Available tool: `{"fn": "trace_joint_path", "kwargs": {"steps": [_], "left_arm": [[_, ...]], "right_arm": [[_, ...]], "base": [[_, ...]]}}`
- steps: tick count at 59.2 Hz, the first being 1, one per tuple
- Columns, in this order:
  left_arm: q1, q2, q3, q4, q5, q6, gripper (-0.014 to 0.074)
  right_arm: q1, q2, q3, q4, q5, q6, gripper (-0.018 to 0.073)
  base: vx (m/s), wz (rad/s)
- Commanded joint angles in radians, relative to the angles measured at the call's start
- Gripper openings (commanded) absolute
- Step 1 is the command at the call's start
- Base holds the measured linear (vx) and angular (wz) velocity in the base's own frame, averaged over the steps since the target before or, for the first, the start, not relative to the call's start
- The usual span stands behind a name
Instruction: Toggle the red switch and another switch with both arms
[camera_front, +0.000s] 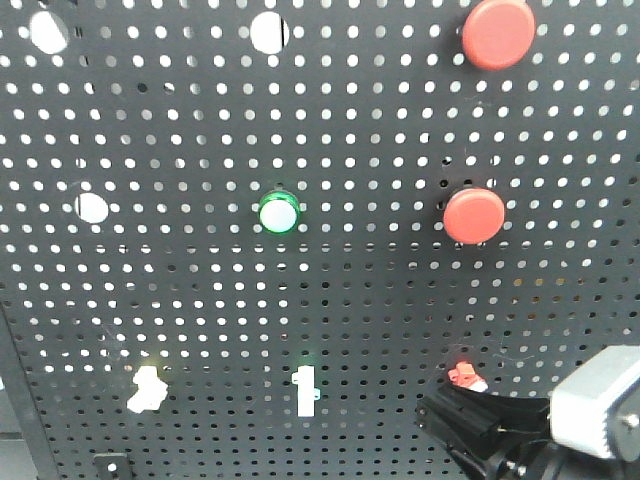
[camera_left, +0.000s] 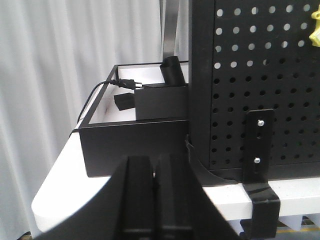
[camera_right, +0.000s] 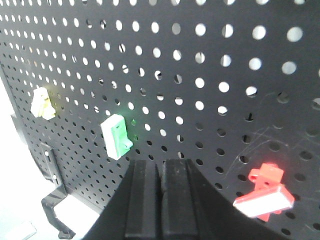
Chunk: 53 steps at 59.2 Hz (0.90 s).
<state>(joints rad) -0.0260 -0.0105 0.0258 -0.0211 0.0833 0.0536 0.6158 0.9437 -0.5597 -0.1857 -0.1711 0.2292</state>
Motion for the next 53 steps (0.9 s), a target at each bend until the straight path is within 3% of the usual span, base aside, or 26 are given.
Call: {"fn": "trace_joint_path", "kwargs": {"steps": [1, 38, 44, 53], "left_arm": [[0.002, -0.009, 0.018, 0.0, -0.083, -0.005, 0.0002], [0.002, -0.008, 0.018, 0.0, -0.074, -0.005, 0.0002], [0.002, -0.008, 0.018, 0.0, -0.074, -0.005, 0.0002], [0.002, -0.008, 0.018, 0.0, -0.074, -0.005, 0.0002]], "right_arm": [[0.0, -0.009, -0.032, -0.001, -0.082, -0.008, -0.0006], [0.0, -0.009, -0.031, -0.014, -0.079, -0.028, -0.0006], [-0.018, -0.045, -0.004, -0.042, -0.056, -0.1, -0.0006], [-0.093, -0.224, 0.104, -0.016, -0.05, -0.106, -0.0006]], "base": [[0.0, 0.0], [0.0, 0.0], [0.0, 0.0], [0.0, 0.0]]}}
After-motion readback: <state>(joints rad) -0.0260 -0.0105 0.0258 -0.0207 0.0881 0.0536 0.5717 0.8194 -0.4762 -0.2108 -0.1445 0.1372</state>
